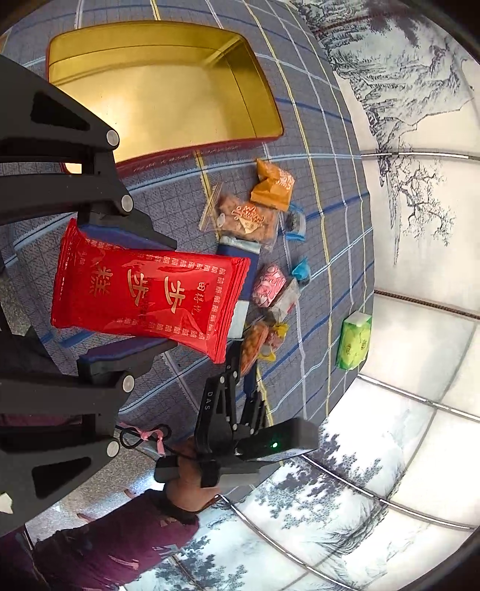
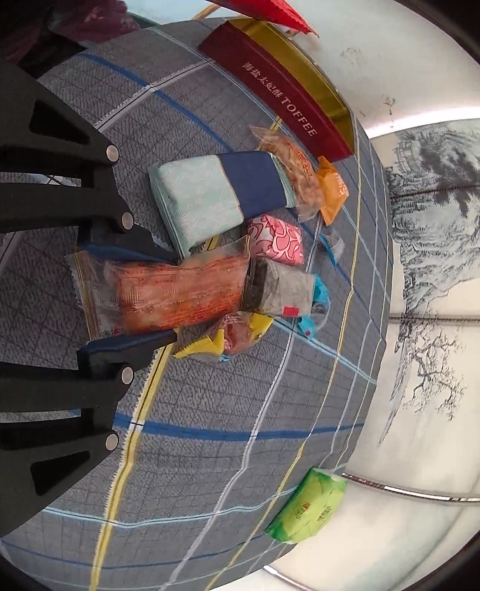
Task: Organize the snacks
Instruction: 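Place the red packet in the gold tin with the left gripper while the right gripper lifts a clear pastry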
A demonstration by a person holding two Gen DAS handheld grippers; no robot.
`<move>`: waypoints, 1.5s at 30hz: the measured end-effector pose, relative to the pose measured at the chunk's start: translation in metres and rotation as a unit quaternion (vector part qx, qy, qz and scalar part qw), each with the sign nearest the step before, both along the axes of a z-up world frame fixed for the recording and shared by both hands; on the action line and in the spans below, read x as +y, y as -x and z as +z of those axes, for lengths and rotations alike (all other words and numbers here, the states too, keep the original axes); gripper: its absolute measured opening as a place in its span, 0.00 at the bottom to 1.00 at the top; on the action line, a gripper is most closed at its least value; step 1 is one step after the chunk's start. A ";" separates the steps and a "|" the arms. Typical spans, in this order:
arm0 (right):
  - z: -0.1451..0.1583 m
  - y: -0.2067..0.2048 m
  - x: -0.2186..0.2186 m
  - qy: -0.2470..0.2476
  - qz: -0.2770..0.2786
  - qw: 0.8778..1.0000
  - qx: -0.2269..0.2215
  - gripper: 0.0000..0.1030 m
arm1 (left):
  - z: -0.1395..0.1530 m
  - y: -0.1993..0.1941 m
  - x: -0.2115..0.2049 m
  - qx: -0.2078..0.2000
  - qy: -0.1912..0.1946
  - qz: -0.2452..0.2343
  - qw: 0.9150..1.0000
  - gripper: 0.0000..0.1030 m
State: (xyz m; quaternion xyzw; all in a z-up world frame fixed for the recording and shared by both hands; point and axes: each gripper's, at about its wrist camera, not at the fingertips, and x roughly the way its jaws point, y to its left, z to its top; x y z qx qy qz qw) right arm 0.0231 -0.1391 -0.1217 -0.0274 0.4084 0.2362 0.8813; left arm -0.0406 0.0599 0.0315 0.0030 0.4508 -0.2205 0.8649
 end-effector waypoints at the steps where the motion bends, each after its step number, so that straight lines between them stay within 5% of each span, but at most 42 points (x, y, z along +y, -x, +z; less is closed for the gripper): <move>1: 0.000 0.003 -0.003 -0.015 -0.006 1.000 0.001 0.34 | 0.003 -0.001 0.004 -0.003 0.000 0.005 1.000 0.39; 8: 0.004 0.042 -0.061 -0.124 -0.098 0.987 -0.014 0.33 | 0.019 -0.011 0.046 -0.043 -0.036 0.054 0.997 0.39; 14: -0.003 0.046 -0.095 -0.133 -0.163 0.978 -0.007 0.34 | 0.006 -0.048 0.096 -0.036 -0.071 0.095 0.992 0.39; 29: 0.002 0.051 -0.093 -0.139 -0.179 0.974 -0.011 0.34 | -0.049 -0.133 0.166 0.015 -0.140 0.164 0.976 0.39; 41: 0.010 0.054 -0.090 -0.151 -0.183 0.971 -0.010 0.34 | -0.054 -0.138 0.169 0.003 -0.165 0.170 0.971 0.42; 44: 0.013 0.057 -0.090 -0.157 -0.184 0.970 -0.011 0.34 | -0.048 -0.131 0.169 -0.012 -0.159 0.175 0.972 0.56; 45: 0.013 0.059 -0.090 -0.158 -0.186 0.970 -0.011 0.34 | -0.044 -0.128 0.168 -0.023 -0.157 0.177 0.971 0.68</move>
